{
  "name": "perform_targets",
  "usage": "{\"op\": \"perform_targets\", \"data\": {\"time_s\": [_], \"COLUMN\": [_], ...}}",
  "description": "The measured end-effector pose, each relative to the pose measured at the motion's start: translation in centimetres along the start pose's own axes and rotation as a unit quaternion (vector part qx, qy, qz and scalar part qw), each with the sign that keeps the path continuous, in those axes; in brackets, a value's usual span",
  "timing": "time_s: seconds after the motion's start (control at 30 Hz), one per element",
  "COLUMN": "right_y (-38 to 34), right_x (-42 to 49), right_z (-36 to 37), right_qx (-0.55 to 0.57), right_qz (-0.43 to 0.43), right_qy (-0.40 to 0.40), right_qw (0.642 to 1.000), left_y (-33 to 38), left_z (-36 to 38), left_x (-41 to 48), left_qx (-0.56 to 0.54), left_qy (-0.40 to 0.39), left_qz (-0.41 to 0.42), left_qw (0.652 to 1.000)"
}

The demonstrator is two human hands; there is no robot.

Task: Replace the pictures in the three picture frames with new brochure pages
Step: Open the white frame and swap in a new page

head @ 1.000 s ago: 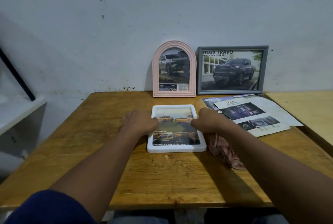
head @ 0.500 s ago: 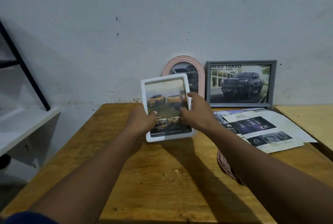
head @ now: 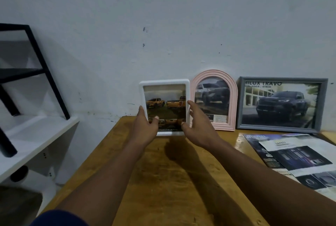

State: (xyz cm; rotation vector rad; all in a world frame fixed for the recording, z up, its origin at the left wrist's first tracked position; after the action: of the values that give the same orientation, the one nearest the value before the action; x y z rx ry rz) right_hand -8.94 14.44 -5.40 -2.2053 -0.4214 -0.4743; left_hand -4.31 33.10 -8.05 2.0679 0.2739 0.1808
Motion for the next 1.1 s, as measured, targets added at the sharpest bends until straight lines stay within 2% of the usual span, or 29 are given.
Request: {"op": "perform_targets", "data": {"time_s": [0.27, 1.1], "right_y": [1.6, 5.4], "right_x": [4.7, 7.7], "right_z": [2.9, 5.7], "right_qx": [-0.034, -0.103], "right_qz": [-0.03, 0.023], "right_qy": [-0.017, -0.039], "right_qw": [0.999, 0.994], "left_y": [-0.8, -2.3], "left_z": [0.0, 4.2], "left_x": [5.9, 10.9], "left_qx": [0.012, 0.017], "left_qy": [0.004, -0.007], "left_qz": [-0.022, 0.023], "left_qw": [1.0, 1.0]}}
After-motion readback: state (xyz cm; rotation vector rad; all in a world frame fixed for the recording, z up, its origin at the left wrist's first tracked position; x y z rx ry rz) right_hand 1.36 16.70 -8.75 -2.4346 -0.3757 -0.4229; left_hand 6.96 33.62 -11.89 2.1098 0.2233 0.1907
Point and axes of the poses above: each hand's wrist, its own x-axis towards the middle knuckle, its own z-axis out of the palm, y = z × x, the point moved 1 cm from there along x, towards the middle knuckle, and after that the axes turned 11 degrees about -z, right-handed, at the moved point
